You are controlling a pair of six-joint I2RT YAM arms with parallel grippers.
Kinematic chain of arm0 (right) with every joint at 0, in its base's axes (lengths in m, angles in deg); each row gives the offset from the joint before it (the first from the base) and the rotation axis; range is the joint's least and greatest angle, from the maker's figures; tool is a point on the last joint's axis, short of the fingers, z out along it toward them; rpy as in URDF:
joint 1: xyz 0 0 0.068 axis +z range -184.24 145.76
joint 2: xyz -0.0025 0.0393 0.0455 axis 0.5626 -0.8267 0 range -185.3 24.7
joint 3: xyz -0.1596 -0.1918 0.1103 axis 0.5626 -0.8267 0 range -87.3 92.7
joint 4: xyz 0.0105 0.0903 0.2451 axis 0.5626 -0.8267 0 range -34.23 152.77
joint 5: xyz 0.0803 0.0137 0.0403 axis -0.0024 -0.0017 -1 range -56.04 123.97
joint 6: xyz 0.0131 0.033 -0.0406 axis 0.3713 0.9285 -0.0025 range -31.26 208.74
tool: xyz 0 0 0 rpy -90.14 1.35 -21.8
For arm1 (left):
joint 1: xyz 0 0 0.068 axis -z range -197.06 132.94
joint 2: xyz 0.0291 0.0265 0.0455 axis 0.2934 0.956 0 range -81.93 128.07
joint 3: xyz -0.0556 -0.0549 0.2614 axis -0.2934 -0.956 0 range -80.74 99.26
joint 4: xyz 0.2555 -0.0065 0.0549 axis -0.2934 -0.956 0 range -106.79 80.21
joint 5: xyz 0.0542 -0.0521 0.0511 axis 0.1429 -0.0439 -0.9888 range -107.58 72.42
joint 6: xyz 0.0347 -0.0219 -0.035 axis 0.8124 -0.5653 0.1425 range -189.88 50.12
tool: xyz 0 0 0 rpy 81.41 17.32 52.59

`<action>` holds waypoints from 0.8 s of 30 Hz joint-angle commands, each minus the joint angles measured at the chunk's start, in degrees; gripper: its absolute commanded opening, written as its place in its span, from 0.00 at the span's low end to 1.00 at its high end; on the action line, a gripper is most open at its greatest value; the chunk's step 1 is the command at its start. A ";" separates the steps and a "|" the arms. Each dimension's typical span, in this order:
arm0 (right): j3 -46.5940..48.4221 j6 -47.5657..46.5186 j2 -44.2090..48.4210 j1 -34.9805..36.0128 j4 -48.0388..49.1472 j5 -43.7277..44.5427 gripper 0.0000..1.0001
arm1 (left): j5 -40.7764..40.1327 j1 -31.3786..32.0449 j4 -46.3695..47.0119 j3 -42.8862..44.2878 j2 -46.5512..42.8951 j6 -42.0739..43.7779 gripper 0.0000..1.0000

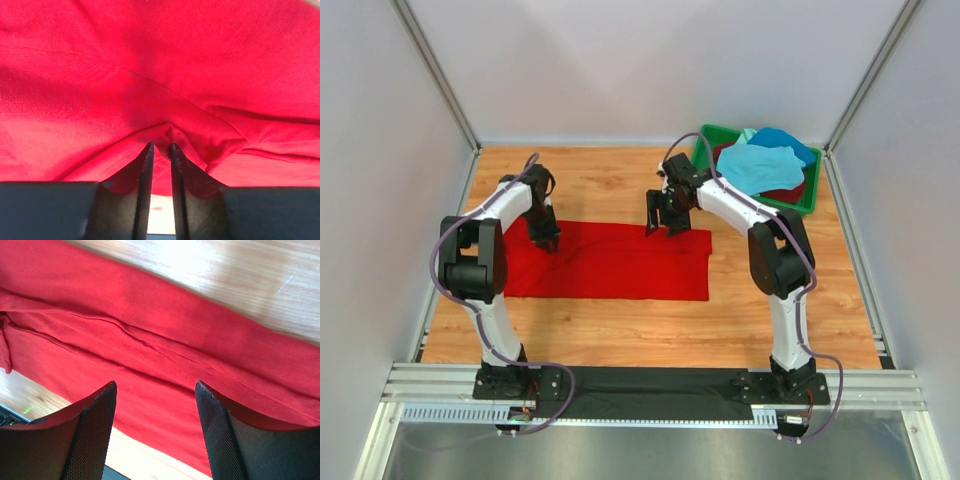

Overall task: Fold and stack the t-shirts
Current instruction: Fold the tshirt

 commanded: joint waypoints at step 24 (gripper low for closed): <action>1.17 1.75 2.87 -3.08 -5.52 9.70 0.67 | 2.28 0.83 -12.94 -11.52 -21.03 3.15 0.00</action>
